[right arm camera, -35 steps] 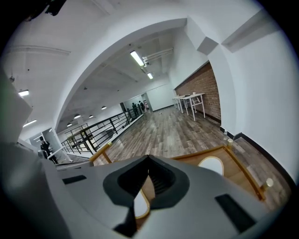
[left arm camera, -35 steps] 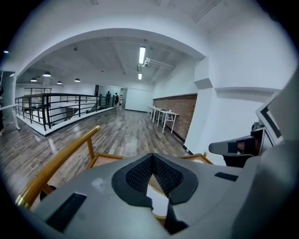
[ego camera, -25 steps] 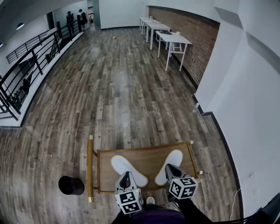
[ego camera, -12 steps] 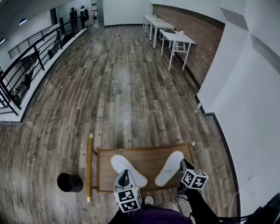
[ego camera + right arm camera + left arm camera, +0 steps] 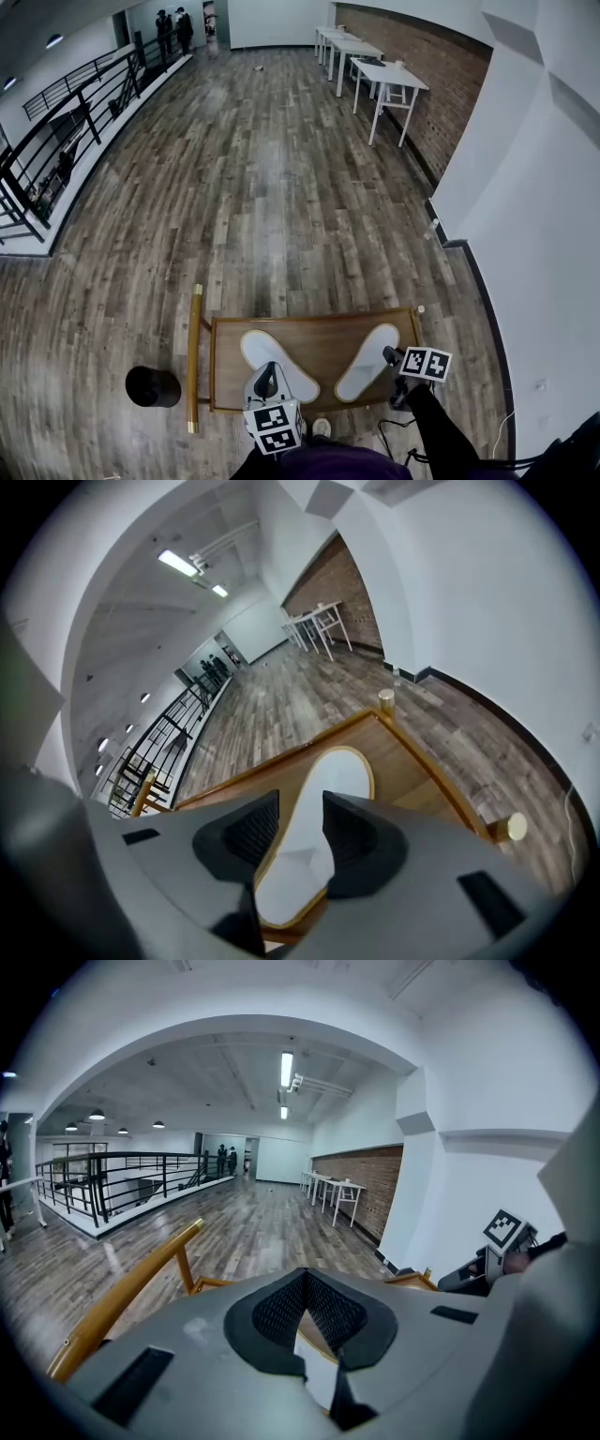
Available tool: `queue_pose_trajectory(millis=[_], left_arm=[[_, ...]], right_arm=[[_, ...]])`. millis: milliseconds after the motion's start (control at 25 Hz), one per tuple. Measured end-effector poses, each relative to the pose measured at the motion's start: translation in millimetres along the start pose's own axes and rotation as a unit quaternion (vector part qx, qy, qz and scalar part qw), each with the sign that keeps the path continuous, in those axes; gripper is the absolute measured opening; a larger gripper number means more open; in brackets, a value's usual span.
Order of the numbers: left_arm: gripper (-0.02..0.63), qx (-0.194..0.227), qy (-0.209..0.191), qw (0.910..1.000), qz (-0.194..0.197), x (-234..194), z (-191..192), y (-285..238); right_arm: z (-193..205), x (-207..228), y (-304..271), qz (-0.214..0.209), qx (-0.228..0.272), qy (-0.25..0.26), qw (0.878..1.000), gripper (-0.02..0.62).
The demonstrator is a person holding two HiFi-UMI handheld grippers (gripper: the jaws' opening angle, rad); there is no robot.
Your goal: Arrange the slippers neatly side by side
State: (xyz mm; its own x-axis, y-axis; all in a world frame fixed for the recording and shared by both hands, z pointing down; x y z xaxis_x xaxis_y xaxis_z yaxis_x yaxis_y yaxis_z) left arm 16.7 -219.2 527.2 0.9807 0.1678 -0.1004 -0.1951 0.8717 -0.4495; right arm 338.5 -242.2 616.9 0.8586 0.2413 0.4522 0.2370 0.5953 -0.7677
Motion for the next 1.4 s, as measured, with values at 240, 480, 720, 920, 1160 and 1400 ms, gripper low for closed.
queue_pose_trajectory(millis=[240,480,720,920,1160,1400], left_arm=[[0.000,-0.004,-0.002,1.0000,-0.006,-5,0,-1],[0.000,-0.008,-0.005,0.9999,-0.010,-8,1,-1],[0.000,-0.011,-0.005,0.9997,-0.019,-14,3,-1],[0.000,-0.011,-0.004,0.9997,-0.023,-16,2,-2],[0.000,-0.009,0.001,0.9997,-0.024,-14,0,-2],[0.000,-0.008,0.005,0.9997,-0.025,-14,1,2]], right_arm=[[13,10,-23,0.029,-0.062,-0.012,0.998,0.121],[16,21,-36,0.067,-0.098,0.009,0.993,0.120],[31,23,-48,0.065,-0.150,0.022,0.986,0.118],[35,24,-46,0.083,-0.162,0.060,0.981,0.018],[24,3,-42,0.051,-0.170,0.121,0.977,0.014],[21,-44,-39,-0.020,-0.197,0.195,0.961,0.014]])
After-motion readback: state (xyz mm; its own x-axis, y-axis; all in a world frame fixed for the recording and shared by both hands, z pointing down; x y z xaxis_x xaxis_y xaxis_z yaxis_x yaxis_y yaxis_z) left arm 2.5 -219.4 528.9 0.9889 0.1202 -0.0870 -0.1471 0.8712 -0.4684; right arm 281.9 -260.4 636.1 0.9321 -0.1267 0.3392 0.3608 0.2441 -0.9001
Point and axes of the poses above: the fingertips, and each gripper's own axes: y backward along the fingers, x to its right, z out of its underside, the point moved 2 cm from there along y, backward along the fingers, and after that the axes turned 3 degrees about -y, right-handed, at the moved point
